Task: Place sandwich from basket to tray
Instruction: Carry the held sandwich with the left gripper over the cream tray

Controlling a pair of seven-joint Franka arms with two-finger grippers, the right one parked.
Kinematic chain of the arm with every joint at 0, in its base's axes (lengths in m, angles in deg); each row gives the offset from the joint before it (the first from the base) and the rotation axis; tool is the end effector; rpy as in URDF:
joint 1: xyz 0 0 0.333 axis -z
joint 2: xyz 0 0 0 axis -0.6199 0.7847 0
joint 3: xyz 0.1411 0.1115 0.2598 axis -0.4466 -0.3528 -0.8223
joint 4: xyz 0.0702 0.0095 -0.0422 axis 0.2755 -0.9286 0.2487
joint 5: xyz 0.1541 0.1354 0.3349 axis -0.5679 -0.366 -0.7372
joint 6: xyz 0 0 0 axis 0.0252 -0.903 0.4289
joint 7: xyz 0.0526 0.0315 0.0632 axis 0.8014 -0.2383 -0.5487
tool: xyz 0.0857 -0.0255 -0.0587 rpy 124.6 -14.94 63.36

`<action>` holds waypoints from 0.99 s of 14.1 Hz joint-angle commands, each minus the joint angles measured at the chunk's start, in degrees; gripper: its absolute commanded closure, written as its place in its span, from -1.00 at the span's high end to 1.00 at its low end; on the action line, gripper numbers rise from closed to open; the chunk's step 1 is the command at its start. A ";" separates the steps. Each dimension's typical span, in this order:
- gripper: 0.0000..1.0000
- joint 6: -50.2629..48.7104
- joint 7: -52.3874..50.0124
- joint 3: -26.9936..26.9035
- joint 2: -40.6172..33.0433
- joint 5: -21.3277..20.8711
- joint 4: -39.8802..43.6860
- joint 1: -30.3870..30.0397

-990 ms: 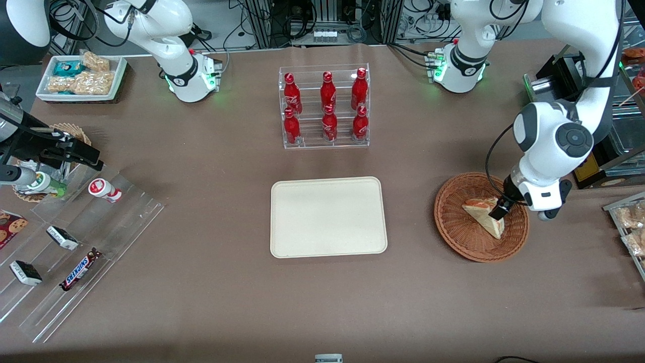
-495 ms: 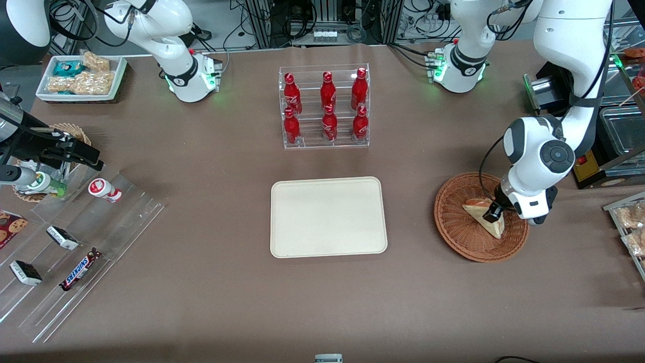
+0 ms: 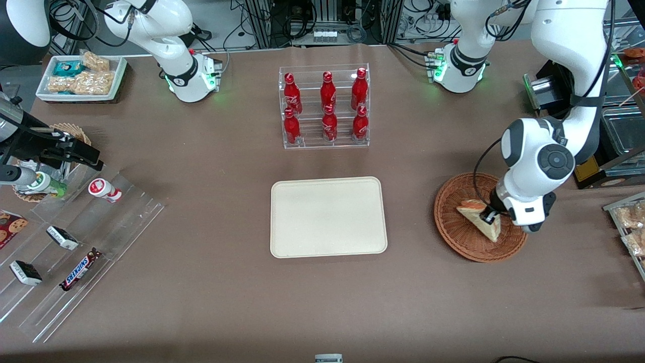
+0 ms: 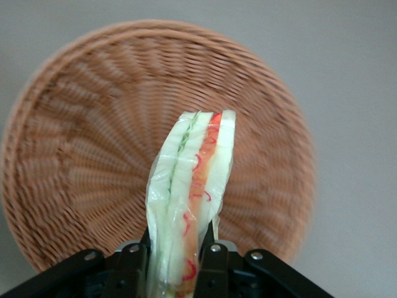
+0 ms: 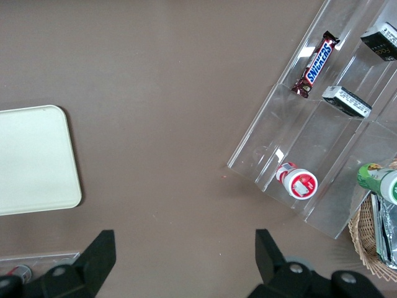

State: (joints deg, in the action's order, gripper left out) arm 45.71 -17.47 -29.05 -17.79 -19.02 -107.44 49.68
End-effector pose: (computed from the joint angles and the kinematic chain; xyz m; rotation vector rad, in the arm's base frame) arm 0.5915 -0.0863 0.3051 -2.8363 -1.3055 -0.0445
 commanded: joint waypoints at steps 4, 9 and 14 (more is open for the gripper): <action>-0.89 -5.20 -4.45 -0.12 8.93 2.27 17.24 13.91; -0.90 -4.85 -3.67 -0.21 18.42 -1.58 29.11 26.13; -0.89 -4.76 -3.67 -0.30 27.31 -7.30 38.01 35.02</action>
State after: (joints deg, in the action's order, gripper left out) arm 42.27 -21.24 -28.34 5.42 -23.67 -74.60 82.22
